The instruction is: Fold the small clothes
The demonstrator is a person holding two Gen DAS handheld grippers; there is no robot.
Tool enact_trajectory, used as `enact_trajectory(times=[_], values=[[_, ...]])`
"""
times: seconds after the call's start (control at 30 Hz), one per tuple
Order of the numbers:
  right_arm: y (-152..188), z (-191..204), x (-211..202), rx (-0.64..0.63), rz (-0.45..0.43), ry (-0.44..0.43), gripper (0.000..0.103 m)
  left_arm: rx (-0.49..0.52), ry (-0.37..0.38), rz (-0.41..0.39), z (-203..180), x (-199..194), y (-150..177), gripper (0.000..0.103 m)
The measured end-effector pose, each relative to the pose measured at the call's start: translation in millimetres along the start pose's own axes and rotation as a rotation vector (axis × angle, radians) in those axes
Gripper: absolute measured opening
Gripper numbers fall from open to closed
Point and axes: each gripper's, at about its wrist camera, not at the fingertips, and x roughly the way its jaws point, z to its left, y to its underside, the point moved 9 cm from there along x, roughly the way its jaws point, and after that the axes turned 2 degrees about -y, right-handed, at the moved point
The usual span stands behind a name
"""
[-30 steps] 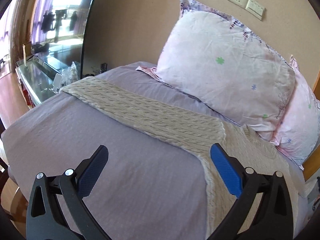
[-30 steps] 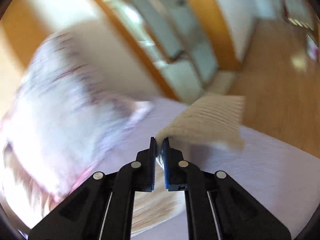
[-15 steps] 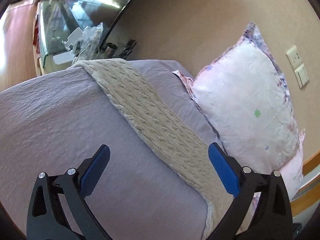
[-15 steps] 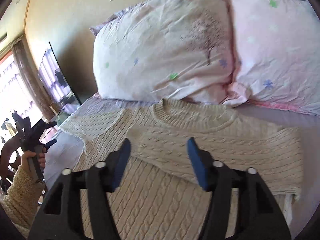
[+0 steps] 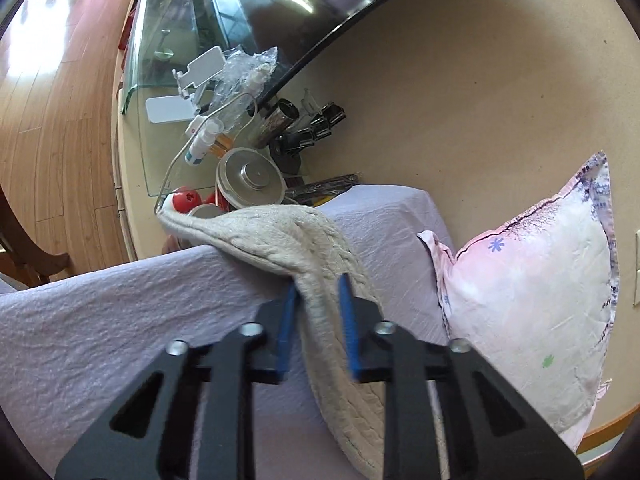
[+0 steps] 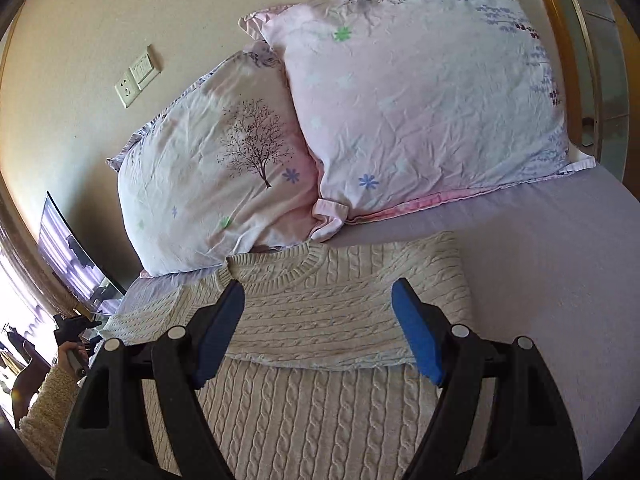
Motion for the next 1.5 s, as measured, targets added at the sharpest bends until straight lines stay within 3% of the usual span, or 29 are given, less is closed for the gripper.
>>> enact_trajectory(times=[0.1, 0.2, 0.27, 0.33, 0.4, 0.43, 0.47, 0.5, 0.57, 0.6, 0.63, 0.7, 0.77, 0.8, 0.83, 0.87, 0.9, 0.97, 1.03, 1.1, 1.17, 1.23, 1.3, 1.33, 1.4, 1.47, 1.5], values=[[-3, -1, 1, -0.015, -0.008, 0.014, 0.076, 0.251, 0.099, -0.036, -81, -16, 27, 0.008], [-6, 2, 7, 0.0, -0.01, -0.007, 0.076, 0.555, 0.293, 0.035, -185, -40, 120, 0.007], [-3, 11, 19, 0.011, 0.015, -0.046, 0.076, 0.742, 0.454, 0.144, -238, -56, 211, 0.007], [3, 18, 35, 0.02, 0.06, -0.082, 0.076, 0.913, 0.588, 0.294, -268, -66, 311, 0.009], [11, 18, 55, 0.042, 0.113, -0.08, 0.075, 1.072, 0.641, 0.458, -271, -69, 402, 0.009], [15, 14, 63, 0.056, 0.137, -0.074, 0.074, 1.129, 0.649, 0.524, -265, -71, 434, 0.009], [19, 9, 69, 0.076, 0.163, -0.064, 0.065, 1.163, 0.649, 0.553, -259, -73, 451, 0.009], [23, 3, 75, 0.097, 0.188, -0.055, 0.053, 1.187, 0.644, 0.554, -252, -77, 457, 0.009], [29, -10, 83, 0.138, 0.229, -0.036, 0.043, 1.2, 0.63, 0.489, -240, -88, 443, 0.011], [31, -15, 88, 0.153, 0.247, -0.028, 0.041, 1.187, 0.62, 0.449, -235, -93, 428, 0.026], [33, -18, 93, 0.164, 0.262, -0.029, 0.041, 1.161, 0.605, 0.404, -228, -99, 410, 0.054], [38, -17, 104, 0.171, 0.291, -0.039, 0.04, 1.109, 0.546, 0.318, -212, -107, 373, 0.079], [46, -14, 119, 0.144, 0.332, -0.016, 0.04, 1.085, 0.482, 0.29, -188, -113, 349, 0.08], [52, -12, 126, 0.131, 0.357, 0.001, 0.035, 1.071, 0.447, 0.287, -179, -114, 340, 0.081], [58, -8, 133, 0.117, 0.381, 0.001, 0.028, 1.052, 0.413, 0.292, -166, -114, 334, 0.082], [62, -4, 136, 0.093, 0.385, 0.006, 0.014, 1.033, 0.389, 0.305, -154, -113, 329, 0.083], [62, 1, 135, 0.054, 0.362, 0.013, 0.007, 1.014, 0.37, 0.322, -141, -113, 328, 0.083], [54, 6, 124, 0.051, 0.304, 0.008, 0.005, 0.982, 0.337, 0.358, -122, -111, 330, 0.083], [37, -3, 105, 0.126, 0.221, 0.013, 0.005, 0.966, 0.318, 0.377, -107, -108, 333, 0.083], [19, -30, 80, 0.186, 0.121, 0.107, 0.005, 0.953, 0.319, 0.398, -100, -106, 339, 0.083], [11, -58, 60, 0.23, 0.084, 0.215, 0.007, 0.946, 0.332, 0.409, -95, -108, 344, 0.083], [18, -79, 45, 0.274, 0.124, 0.286, 0.016, 0.956, 0.346, 0.401, -95, -111, 348, 0.083], [29, -88, 25, 0.3, 0.133, 0.303, 0.046, 0.949, 0.367, 0.404, -92, -116, 350, 0.083], [35, -93, 13, 0.3, 0.128, 0.313, 0.052, 0.935, 0.38, 0.407, -88, -119, 350, 0.082], [54, -102, -6, 0.308, 0.147, 0.306, 0.053, 0.894, 0.42, 0.422, -82, -125, 351, 0.08], [82, -107, -21, 0.356, 0.197, 0.23, 0.052, 0.852, 0.465, 0.432, -73, -134, 352, 0.073], [97, -108, -26, 0.386, 0.229, 0.184, 0.044, 0.826, 0.497, 0.447, -68, -139, 353, 0.066]])
